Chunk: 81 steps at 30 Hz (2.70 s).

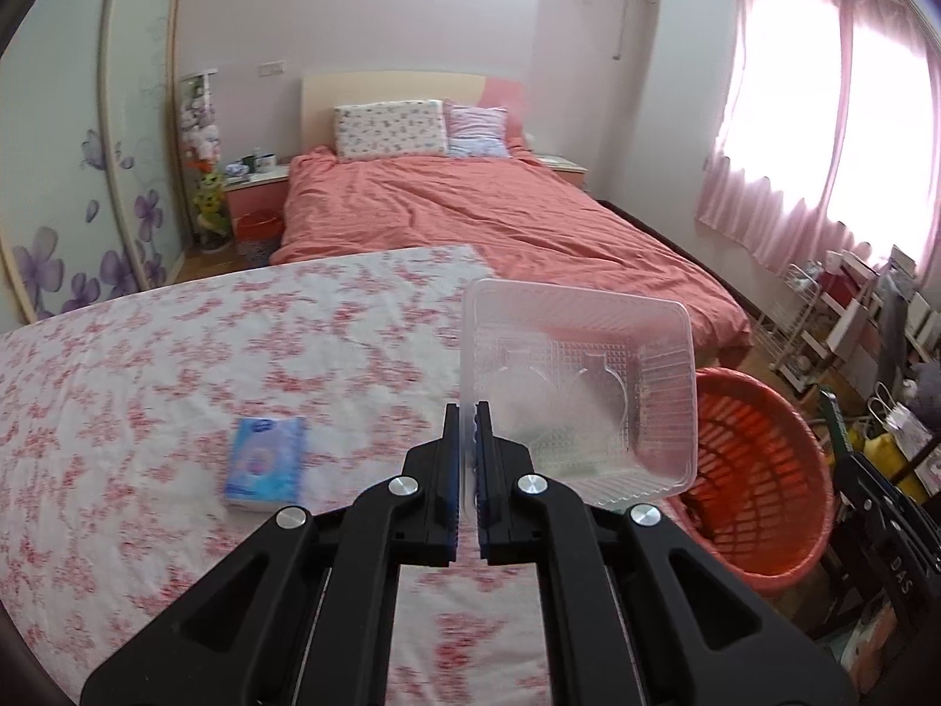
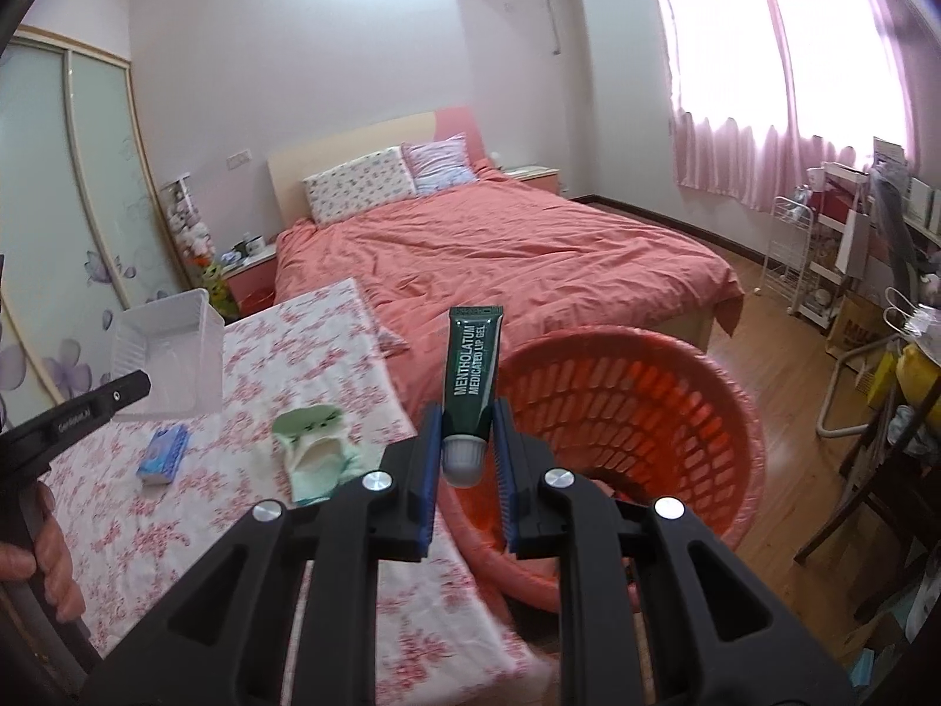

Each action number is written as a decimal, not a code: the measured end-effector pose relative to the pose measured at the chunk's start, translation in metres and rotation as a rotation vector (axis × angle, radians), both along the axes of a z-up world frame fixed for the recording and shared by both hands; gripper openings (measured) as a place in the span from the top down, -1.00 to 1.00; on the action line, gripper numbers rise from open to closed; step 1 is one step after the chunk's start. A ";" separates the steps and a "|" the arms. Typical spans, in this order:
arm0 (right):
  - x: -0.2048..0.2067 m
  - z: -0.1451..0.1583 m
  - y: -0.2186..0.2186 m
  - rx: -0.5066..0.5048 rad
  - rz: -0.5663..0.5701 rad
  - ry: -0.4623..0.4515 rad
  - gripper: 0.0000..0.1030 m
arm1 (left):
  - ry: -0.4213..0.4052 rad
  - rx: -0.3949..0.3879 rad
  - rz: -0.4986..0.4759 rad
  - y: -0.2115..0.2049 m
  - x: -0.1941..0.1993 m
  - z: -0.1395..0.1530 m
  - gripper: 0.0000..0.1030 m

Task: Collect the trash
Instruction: 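Carry the tube and plastic tray over the basket and open both tools, then move both open tools back over the bed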

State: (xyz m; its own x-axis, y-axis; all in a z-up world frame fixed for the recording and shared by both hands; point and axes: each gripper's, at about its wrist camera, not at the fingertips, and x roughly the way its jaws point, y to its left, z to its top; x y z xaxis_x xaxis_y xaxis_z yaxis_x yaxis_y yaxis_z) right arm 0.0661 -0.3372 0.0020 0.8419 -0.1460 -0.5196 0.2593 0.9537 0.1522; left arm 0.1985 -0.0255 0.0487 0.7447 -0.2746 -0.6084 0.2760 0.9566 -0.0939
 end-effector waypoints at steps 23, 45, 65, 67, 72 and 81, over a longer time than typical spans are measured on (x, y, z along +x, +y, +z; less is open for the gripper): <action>-0.011 -0.017 -0.071 0.035 -0.136 -0.016 0.66 | 0.053 -0.013 -0.213 -0.118 -0.021 -0.028 0.93; 0.002 -0.032 -0.118 0.086 -0.161 -0.027 0.65 | 0.131 -0.004 -0.284 -0.170 -0.018 -0.054 0.92; 0.009 -0.042 -0.117 0.083 -0.161 0.011 0.42 | 0.139 0.066 -0.237 -0.144 -0.015 -0.064 0.20; 0.011 -0.040 -0.111 0.079 -0.145 0.012 0.42 | 0.125 0.076 -0.221 -0.133 -0.014 -0.061 0.19; 0.021 -0.035 -0.085 0.061 -0.091 0.025 0.41 | 0.114 0.086 -0.153 -0.092 -0.007 -0.057 0.11; 0.052 -0.036 -0.005 0.017 0.079 0.074 0.42 | 0.097 0.100 0.039 0.006 0.007 -0.053 0.01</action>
